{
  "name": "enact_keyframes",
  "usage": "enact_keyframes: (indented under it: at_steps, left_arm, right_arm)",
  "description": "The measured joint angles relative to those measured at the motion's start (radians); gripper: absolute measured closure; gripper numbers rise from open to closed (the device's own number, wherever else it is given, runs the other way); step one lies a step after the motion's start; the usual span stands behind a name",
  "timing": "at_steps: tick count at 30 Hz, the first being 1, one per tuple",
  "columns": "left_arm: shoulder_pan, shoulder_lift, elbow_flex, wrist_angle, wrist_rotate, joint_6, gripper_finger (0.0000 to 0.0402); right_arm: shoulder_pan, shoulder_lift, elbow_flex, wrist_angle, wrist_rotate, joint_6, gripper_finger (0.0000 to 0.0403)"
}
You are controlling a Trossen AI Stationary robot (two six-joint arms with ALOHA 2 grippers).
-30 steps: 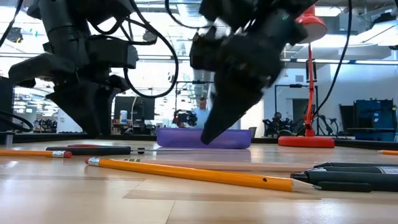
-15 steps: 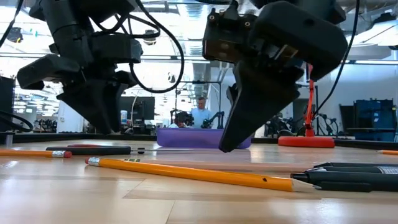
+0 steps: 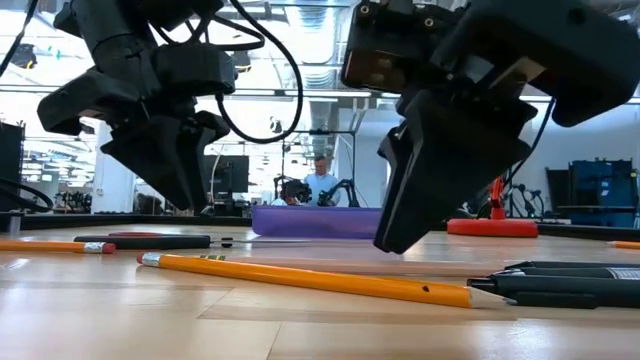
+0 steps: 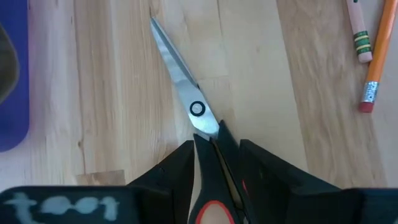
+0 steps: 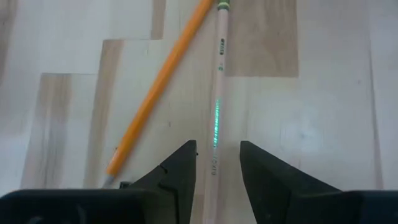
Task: Pick & place school supplies into a supply box
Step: Put the light brown pencil into the purple supply box
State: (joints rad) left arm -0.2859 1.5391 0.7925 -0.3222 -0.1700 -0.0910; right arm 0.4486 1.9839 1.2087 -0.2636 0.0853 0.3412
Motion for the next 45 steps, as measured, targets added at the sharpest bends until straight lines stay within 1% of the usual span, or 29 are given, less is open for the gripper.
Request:
enact_keyframes:
  at_steps: [4,9,11,14,17,19,22,26,32,35,45]
  left_arm:
    - [0.000,0.000,0.000,0.000,-0.003,0.000,0.0284]
    - [0.000,0.000,0.000,0.000,-0.004,-0.009,0.0284]
    - [0.000,0.000,0.000,-0.001,-0.004,-0.011,0.0284]
    - [0.000,0.000,0.000,0.000,-0.006,-0.012,0.0284]
    - [0.000,0.000,0.000,0.000,-0.015,-0.013,0.0284]
    - [0.000,0.000,0.000,0.000,-0.022,-0.012,0.0284]
    - [0.000,0.000,0.000,0.000,-0.027,-0.012,0.0284]
    - [0.000,0.000,0.000,0.014,-0.040,-0.027,0.0284]
    - [0.001,-0.006,0.000,0.134,-0.073,-0.036,0.0284]
    - [0.001,-0.006,0.000,0.166,-0.080,-0.036,0.0284]
    - [0.001,-0.006,0.000,0.175,-0.080,-0.074,0.0284]
  right_arm:
    - [0.003,0.031,0.002,-0.009,0.020,0.019,0.0285]
    - [0.008,0.055,0.006,-0.032,0.011,0.067,0.0286]
    - [0.010,0.056,0.006,-0.044,0.026,0.084,0.0293]
    - [0.003,0.058,0.006,-0.053,0.023,0.104,0.0326]
    - [-0.012,0.058,0.006,-0.062,0.017,0.106,0.0380]
    - [-0.022,0.058,0.007,-0.072,0.007,0.108,0.0393]
    - [-0.042,0.058,0.009,-0.092,-0.009,0.149,0.0390]
    - [-0.062,0.052,0.007,-0.100,-0.010,0.160,0.0398]
    - [-0.083,0.050,0.006,-0.114,0.011,0.190,0.0400]
    - [-0.084,0.050,0.006,-0.118,0.032,0.205,0.0401]
    - [-0.087,0.044,0.005,-0.122,0.044,0.237,0.0402]
